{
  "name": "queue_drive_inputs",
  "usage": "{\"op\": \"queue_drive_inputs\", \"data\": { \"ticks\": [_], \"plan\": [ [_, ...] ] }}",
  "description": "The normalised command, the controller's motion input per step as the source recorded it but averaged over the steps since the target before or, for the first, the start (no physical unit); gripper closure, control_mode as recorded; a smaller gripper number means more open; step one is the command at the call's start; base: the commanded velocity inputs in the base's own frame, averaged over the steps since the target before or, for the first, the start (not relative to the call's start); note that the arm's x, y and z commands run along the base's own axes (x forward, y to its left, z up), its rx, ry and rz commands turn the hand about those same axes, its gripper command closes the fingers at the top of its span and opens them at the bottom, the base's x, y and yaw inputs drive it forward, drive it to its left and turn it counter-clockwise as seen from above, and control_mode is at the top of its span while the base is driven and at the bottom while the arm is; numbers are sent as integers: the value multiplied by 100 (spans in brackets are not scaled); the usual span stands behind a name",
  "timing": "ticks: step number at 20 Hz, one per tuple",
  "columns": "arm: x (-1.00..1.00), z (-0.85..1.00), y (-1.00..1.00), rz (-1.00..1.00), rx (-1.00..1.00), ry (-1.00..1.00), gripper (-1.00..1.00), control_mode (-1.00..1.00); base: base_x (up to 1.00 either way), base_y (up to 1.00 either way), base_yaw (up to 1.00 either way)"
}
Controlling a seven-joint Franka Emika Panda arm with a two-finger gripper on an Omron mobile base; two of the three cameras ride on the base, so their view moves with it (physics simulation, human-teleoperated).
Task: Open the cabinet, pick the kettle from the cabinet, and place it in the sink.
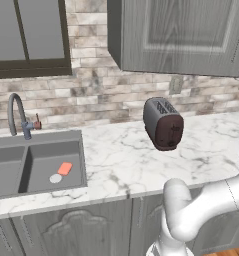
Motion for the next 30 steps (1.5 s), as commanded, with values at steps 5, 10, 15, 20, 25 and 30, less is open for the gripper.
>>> {"op": "queue_drive_inputs", "data": {
  "ticks": [5,10,15,20,25,30],
  "plan": [
    [-70,0,8,18,-10,-10,-100,-100,0,0,0],
    [-74,-2,9,9,-12,-15,-100,-100,0,0,0],
    [-75,-13,19,0,-10,-22,-100,-100,0,0,0],
    [-75,-16,27,0,-4,-21,-100,-100,0,0,0],
    [-68,-21,41,-3,-3,-14,-100,-100,0,0,0],
    [-31,-22,57,-14,-1,0,-100,-100,0,0,0]
  ]
}}
